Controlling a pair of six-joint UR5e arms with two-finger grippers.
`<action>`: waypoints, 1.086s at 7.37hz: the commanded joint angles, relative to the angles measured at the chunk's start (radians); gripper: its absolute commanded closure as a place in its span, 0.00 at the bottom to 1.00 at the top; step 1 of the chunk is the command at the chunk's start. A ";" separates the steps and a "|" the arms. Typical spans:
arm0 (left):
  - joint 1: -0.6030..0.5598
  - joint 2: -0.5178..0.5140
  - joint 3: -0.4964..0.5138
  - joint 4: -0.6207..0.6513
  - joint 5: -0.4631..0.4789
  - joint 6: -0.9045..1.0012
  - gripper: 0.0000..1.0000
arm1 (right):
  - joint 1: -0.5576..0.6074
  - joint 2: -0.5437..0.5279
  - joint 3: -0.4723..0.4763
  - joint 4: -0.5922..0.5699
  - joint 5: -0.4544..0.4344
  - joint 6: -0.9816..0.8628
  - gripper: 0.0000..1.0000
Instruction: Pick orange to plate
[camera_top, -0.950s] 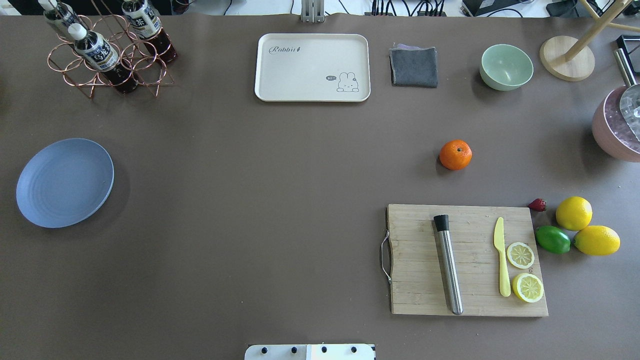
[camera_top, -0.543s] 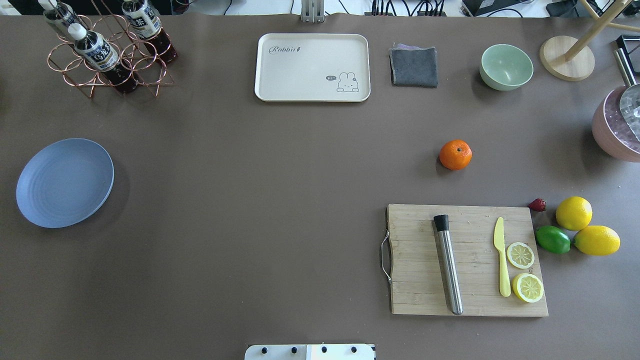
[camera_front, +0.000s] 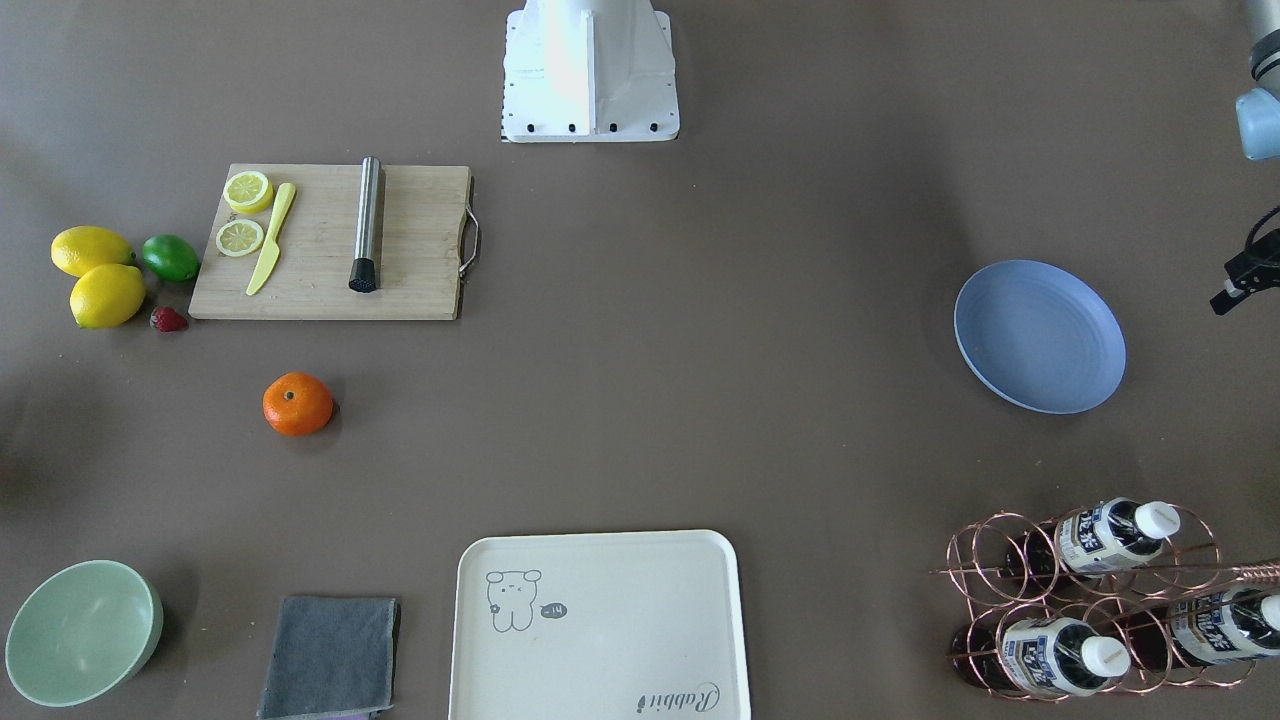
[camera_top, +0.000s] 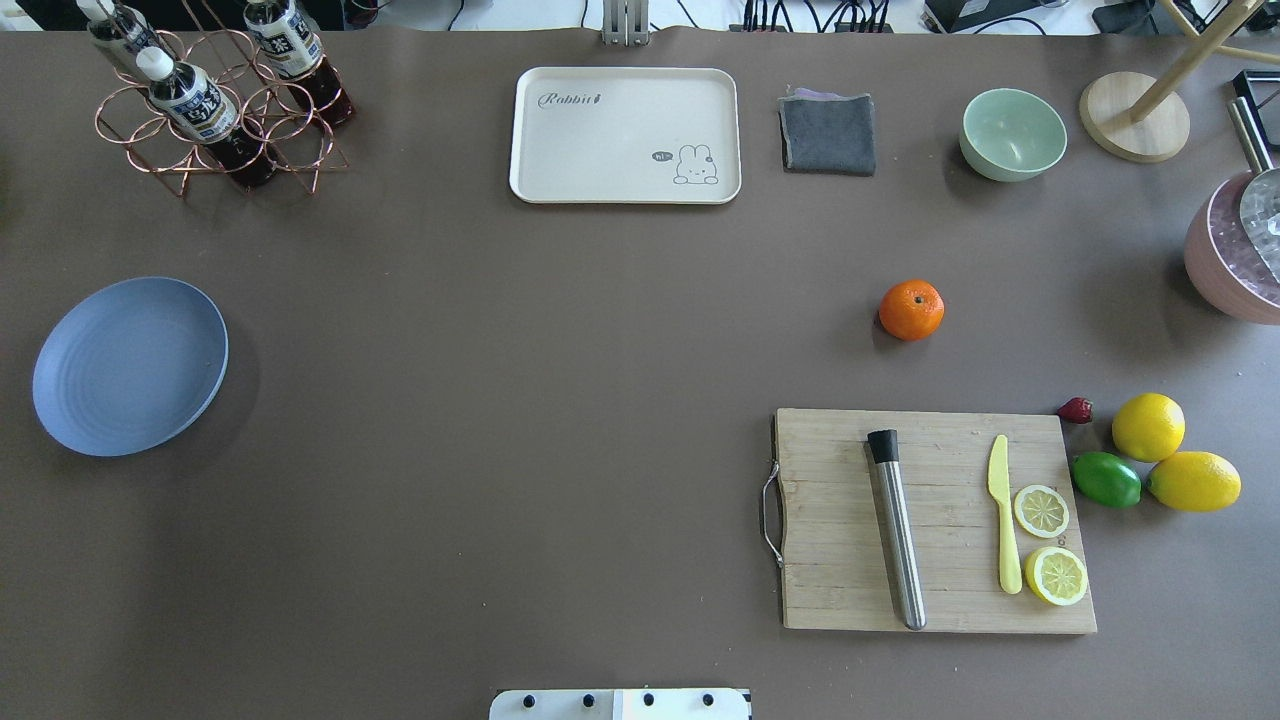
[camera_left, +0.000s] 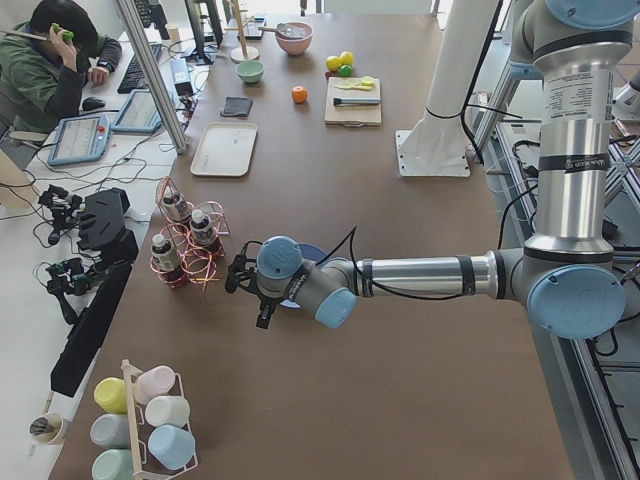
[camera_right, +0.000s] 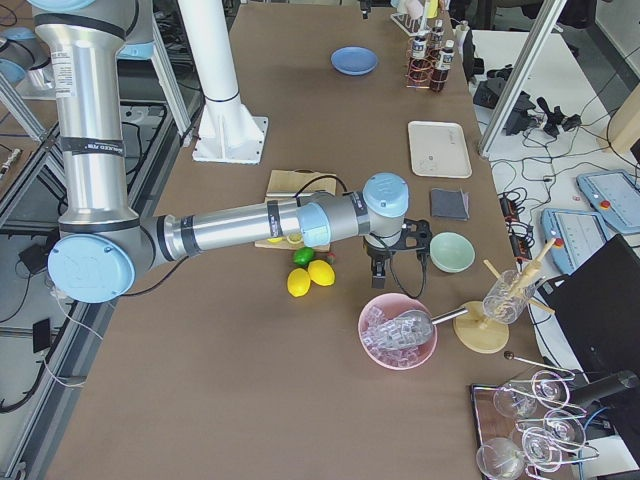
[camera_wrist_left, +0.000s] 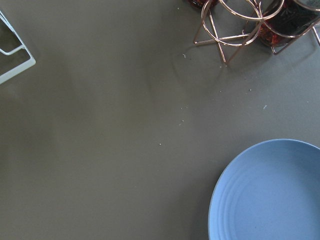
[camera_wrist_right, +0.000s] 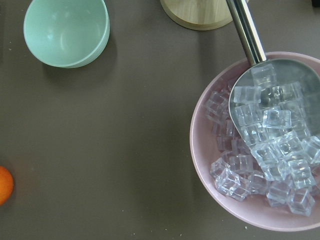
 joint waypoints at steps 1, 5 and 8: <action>0.072 0.000 0.054 -0.106 0.007 -0.083 0.02 | -0.037 0.016 0.001 0.039 -0.008 0.087 0.00; 0.201 -0.011 0.105 -0.188 0.104 -0.089 0.02 | -0.079 0.031 0.003 0.074 -0.028 0.162 0.00; 0.250 -0.018 0.125 -0.188 0.104 -0.087 0.02 | -0.108 0.044 0.001 0.117 -0.051 0.230 0.00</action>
